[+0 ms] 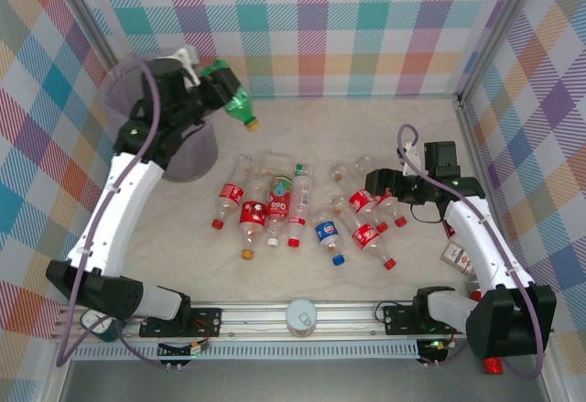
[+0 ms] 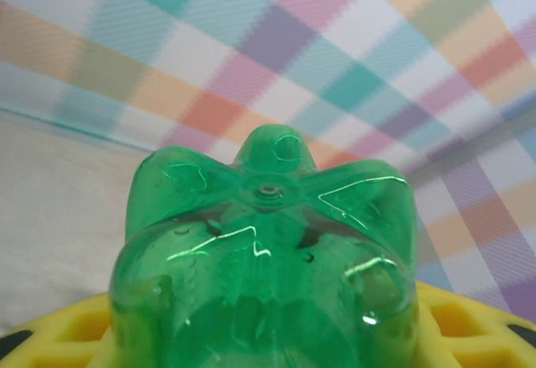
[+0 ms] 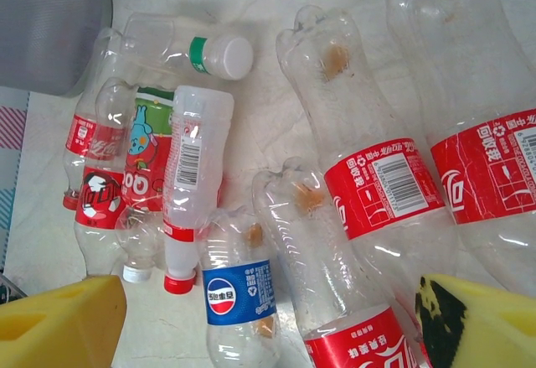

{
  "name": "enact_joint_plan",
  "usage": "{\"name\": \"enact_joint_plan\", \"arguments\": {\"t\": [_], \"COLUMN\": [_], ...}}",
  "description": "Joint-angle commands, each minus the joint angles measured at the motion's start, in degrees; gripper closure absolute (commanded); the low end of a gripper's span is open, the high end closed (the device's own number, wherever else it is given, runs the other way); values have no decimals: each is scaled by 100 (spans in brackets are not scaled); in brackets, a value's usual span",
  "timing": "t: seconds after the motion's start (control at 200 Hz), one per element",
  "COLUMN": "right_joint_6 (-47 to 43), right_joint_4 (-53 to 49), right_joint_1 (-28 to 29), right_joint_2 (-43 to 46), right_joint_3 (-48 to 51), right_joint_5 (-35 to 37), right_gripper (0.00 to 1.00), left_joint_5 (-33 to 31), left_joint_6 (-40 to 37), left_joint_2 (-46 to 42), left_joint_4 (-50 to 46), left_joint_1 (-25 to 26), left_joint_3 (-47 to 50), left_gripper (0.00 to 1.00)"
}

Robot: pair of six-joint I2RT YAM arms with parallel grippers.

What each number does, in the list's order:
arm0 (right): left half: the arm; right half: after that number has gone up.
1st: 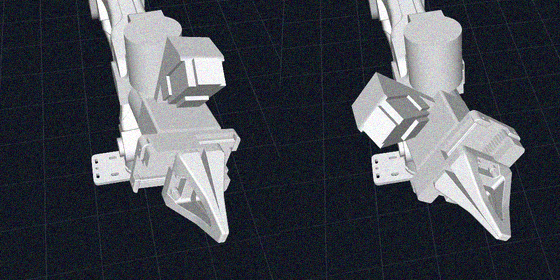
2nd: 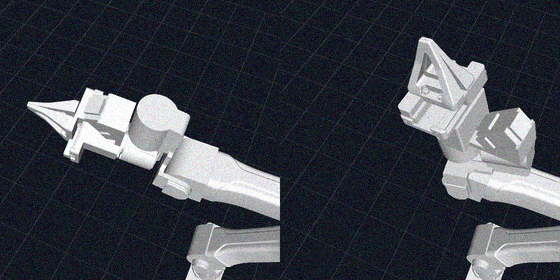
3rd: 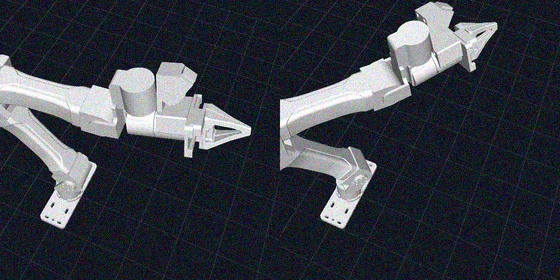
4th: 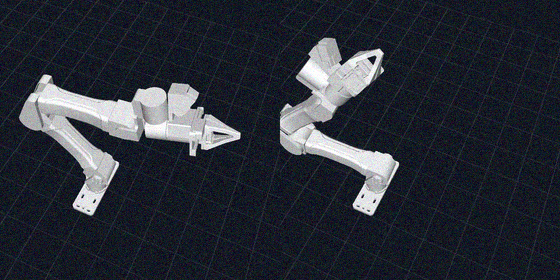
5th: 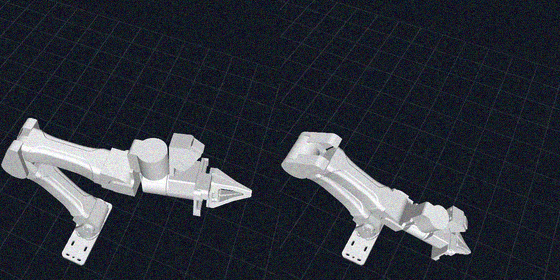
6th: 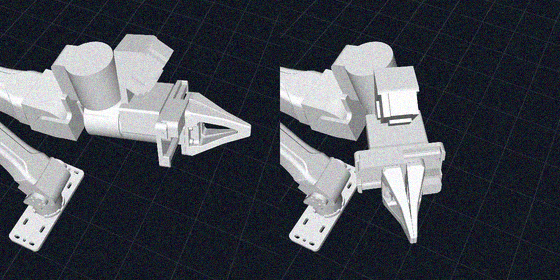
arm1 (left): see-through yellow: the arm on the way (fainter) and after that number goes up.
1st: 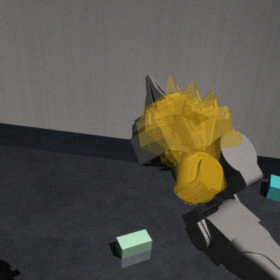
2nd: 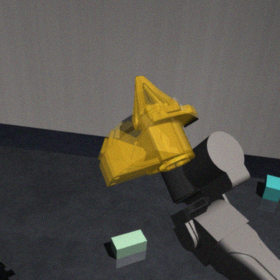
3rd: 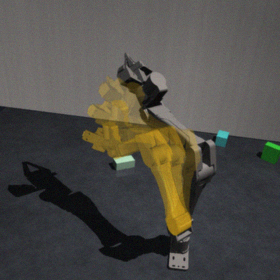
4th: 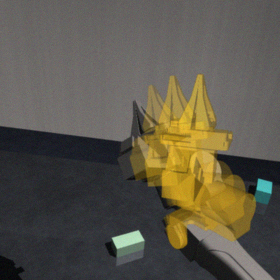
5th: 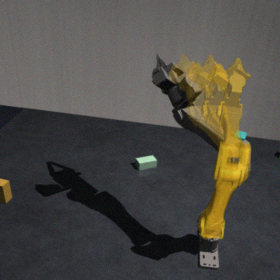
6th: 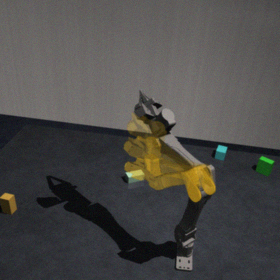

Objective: Put the plastic bottles in the bin

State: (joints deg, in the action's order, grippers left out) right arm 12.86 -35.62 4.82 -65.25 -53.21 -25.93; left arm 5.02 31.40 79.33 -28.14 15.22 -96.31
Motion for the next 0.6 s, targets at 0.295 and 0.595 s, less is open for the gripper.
{"name": "enact_joint_plan", "arguments": {"t": [0.295,0.595], "right_joint_6": [111,69], "right_joint_4": [237,87], "right_joint_1": [-25,-26], "right_joint_2": [279,552], "right_joint_3": [185,308], "right_joint_5": [-235,35], "right_gripper": [11,11], "left_joint_5": [-1242,-1521], "left_joint_6": [-1321,-2229], "left_joint_2": [946,2440], "left_joint_4": [-1646,-2455], "left_joint_1": [-1648,-1997], "left_joint_3": [-1991,-3275], "left_gripper": [80,85]}}
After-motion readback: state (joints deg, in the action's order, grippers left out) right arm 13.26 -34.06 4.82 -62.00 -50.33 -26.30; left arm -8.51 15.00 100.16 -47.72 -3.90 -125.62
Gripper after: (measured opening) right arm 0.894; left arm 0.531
